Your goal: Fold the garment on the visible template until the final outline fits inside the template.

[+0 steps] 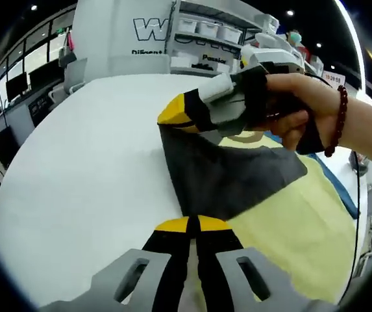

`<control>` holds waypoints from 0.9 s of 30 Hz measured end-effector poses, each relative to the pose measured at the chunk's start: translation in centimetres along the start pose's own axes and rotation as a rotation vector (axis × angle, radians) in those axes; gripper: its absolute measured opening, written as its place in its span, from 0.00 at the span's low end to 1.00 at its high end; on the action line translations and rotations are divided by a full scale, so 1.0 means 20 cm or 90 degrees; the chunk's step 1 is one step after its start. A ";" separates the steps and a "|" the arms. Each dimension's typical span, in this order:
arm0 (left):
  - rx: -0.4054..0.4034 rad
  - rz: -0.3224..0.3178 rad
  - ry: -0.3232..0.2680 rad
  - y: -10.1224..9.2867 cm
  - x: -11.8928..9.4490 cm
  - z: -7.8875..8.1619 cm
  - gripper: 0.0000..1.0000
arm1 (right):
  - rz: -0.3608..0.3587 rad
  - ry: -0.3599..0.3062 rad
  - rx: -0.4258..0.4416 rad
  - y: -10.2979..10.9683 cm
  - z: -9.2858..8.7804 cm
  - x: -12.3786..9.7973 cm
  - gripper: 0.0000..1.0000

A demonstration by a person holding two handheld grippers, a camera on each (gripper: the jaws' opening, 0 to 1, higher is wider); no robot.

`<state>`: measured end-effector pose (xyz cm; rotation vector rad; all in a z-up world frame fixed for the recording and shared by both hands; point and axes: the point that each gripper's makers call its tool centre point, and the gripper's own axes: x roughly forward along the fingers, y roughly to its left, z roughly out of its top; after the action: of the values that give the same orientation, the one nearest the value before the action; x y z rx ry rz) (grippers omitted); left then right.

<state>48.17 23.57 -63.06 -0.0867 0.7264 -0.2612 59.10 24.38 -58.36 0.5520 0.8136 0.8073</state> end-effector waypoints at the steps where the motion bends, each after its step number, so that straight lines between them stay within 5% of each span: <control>1: -0.009 -0.007 0.014 -0.01 0.00 -0.02 0.03 | 0.011 -0.023 -0.003 0.01 0.04 0.00 0.00; 7: -0.018 0.003 -0.003 0.00 -0.01 -0.02 0.03 | -0.006 -0.010 -0.057 0.02 0.07 -0.01 0.00; 18: -0.059 0.034 0.030 0.04 -0.04 -0.06 0.06 | -0.076 0.000 -0.105 -0.15 0.05 -0.09 0.08; 27: -0.003 0.048 0.058 0.06 -0.07 -0.09 0.10 | -0.137 -0.005 -0.141 -0.27 0.04 -0.22 0.17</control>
<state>46.16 25.07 -63.60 -0.0515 0.8190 -0.1926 60.11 17.48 -59.85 0.2654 0.7515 0.6854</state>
